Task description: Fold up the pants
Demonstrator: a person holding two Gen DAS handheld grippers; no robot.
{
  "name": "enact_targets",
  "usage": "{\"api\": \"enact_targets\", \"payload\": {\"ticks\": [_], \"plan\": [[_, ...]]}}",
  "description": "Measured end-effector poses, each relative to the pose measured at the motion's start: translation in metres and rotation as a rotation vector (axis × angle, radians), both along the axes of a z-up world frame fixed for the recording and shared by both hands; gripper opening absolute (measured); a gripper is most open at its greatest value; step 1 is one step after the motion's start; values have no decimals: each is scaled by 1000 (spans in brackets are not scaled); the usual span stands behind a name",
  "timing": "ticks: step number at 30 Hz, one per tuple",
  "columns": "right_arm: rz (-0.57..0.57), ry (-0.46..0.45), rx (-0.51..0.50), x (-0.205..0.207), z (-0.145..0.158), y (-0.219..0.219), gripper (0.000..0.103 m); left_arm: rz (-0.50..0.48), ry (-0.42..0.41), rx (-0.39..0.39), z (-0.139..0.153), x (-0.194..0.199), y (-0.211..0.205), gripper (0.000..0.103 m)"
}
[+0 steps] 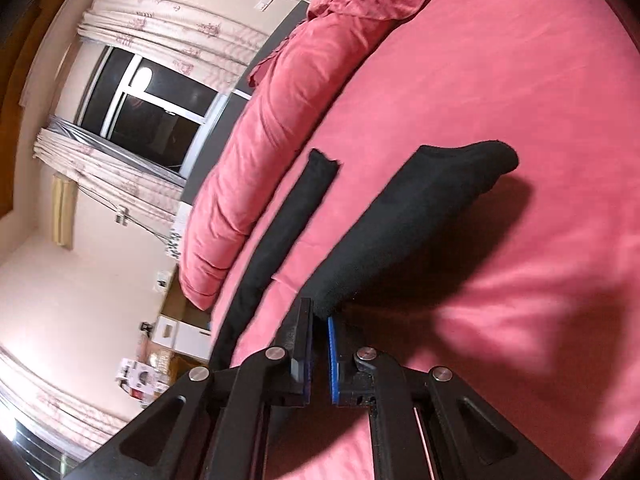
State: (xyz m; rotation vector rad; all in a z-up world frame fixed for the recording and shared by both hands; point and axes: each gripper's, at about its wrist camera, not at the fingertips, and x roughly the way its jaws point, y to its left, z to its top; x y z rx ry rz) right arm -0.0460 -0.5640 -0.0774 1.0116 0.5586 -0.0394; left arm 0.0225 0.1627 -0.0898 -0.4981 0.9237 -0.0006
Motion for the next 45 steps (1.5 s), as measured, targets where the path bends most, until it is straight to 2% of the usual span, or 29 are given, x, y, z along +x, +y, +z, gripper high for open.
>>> {"api": "enact_targets", "payload": {"ticks": [4,8,11,12,13,15,18,20,23,25,27,28,31,33,35,38,41,45], "plan": [[-38,46,-4,-28,-9,-8,6,-20,58,-31,-9,-21,-9,6],[-73,127,-1,-40,-34,-12,6,-23,137,-10,-32,-25,-17,7],[-96,221,3,-38,-56,-11,7,12,172,-91,-41,-23,-9,8],[-100,235,-4,-37,-58,-9,9,25,166,-120,-40,-24,-5,12],[-112,250,-18,-38,-59,-9,12,42,157,-150,-38,-27,-1,25],[-136,274,-56,-36,-52,-8,19,63,141,-204,-30,-33,7,30],[-217,313,-218,-38,-24,-4,35,84,86,-263,-12,-40,22,30],[-294,294,-355,-38,6,3,37,110,22,-289,4,-46,34,31],[-314,220,-484,-31,42,19,40,175,-62,-266,25,-49,54,31],[-245,163,-535,-13,57,40,42,206,-93,-224,35,-42,67,32],[-105,123,-555,16,62,73,44,230,-99,-216,40,-31,81,34],[-29,110,-554,31,61,90,44,230,-89,-203,40,-20,85,43],[229,77,-549,75,46,155,44,200,-17,-168,32,17,93,50],[383,80,-556,101,30,202,44,155,17,-184,22,46,99,52],[479,81,-629,120,18,245,44,159,54,-206,11,76,106,54],[541,81,-716,140,3,287,44,182,85,-223,-6,114,117,57],[570,99,-764,156,-13,304,44,185,120,-220,-22,150,128,60],[575,67,-862,147,-24,322,45,233,177,-290,-49,193,149,60]]}}
